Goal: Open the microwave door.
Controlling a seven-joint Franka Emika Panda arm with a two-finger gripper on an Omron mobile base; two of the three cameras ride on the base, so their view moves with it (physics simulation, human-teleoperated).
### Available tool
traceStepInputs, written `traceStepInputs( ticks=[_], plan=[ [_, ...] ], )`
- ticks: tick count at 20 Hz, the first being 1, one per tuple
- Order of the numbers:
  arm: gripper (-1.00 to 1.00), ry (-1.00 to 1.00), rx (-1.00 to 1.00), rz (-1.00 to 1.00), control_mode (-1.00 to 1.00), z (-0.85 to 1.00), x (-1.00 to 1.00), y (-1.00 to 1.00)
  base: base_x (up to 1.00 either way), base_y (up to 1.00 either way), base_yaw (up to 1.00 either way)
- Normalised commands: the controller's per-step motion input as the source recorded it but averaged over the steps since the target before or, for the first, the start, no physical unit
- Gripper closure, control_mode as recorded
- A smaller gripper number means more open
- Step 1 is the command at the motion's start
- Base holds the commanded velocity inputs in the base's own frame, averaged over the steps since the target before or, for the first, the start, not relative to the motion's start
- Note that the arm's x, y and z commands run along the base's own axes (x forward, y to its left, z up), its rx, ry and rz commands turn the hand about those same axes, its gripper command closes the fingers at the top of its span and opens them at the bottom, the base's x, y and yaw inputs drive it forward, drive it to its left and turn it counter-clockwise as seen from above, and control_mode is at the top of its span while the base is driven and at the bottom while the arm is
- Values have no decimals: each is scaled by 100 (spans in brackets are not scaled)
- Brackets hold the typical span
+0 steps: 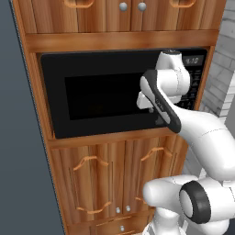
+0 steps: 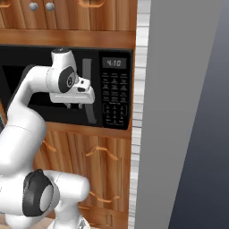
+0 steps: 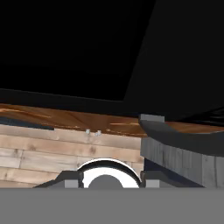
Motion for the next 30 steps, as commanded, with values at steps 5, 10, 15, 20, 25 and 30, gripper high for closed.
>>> traceStepInputs(
  ticks=[5,10,15,20,25,30],
  plan=[
    [-100,-2,0,0,-100,0,-19,0,0,0,0],
    [-100,-9,0,0,-100,0,-28,0,0,0,0],
    [-100,-1,0,0,-100,0,-7,0,0,0,0],
    [-100,-4,0,0,-100,0,-35,-3,0,0,0],
    [-100,-10,0,0,-100,0,-52,-11,0,0,0],
    [-100,-9,0,0,-100,0,-10,-20,0,0,0]
  ],
)
